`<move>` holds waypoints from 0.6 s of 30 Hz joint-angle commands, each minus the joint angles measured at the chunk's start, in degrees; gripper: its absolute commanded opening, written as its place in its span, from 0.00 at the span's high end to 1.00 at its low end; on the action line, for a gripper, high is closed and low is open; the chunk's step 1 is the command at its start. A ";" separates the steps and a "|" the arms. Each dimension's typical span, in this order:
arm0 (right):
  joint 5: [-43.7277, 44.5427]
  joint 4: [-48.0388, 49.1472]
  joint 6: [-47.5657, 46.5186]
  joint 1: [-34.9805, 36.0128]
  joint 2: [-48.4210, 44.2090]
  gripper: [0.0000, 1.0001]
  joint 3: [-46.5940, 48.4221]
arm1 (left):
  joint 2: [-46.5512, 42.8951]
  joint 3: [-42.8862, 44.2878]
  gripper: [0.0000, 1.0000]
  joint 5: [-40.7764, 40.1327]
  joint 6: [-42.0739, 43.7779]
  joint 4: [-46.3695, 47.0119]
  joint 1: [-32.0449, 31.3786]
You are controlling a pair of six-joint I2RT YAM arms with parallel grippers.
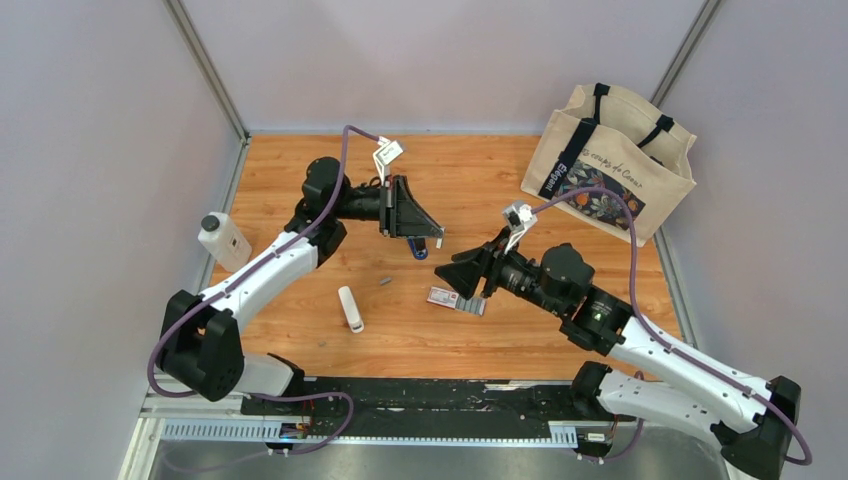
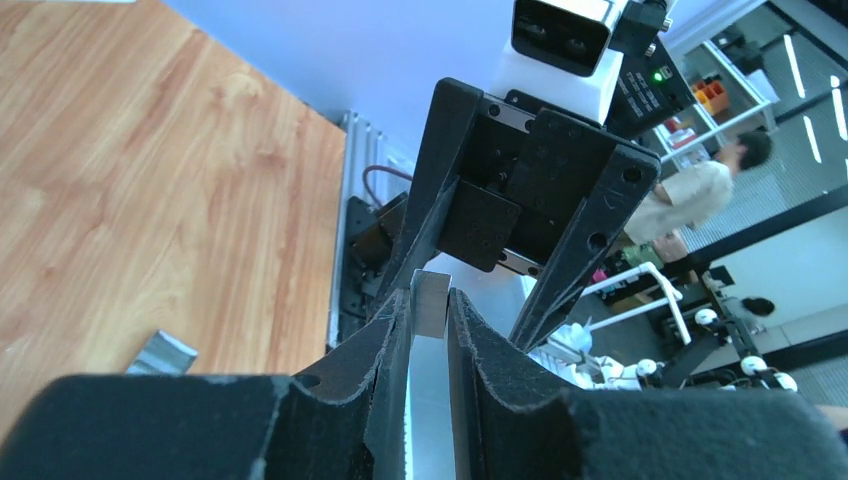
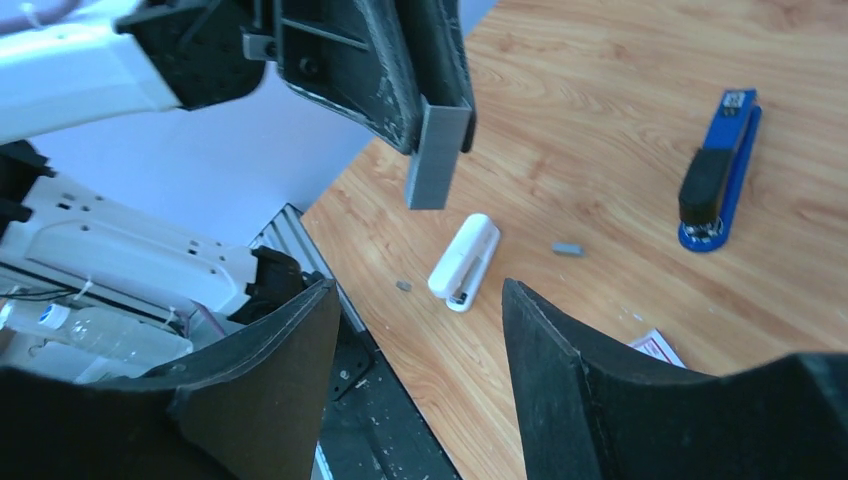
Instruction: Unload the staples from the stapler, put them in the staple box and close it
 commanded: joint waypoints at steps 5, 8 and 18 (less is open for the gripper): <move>-7.97 6.15 -0.60 -2.00 0.30 0.38 5.58 | -1.60 -1.73 0.72 2.94 -13.33 17.74 -0.18; -10.53 7.65 1.16 -3.76 1.09 0.39 6.02 | -1.59 -2.43 0.72 2.94 -15.09 20.11 -0.18; -12.29 10.20 3.80 -5.79 3.02 0.44 6.90 | -2.03 -3.75 0.72 2.94 -18.17 24.95 -0.27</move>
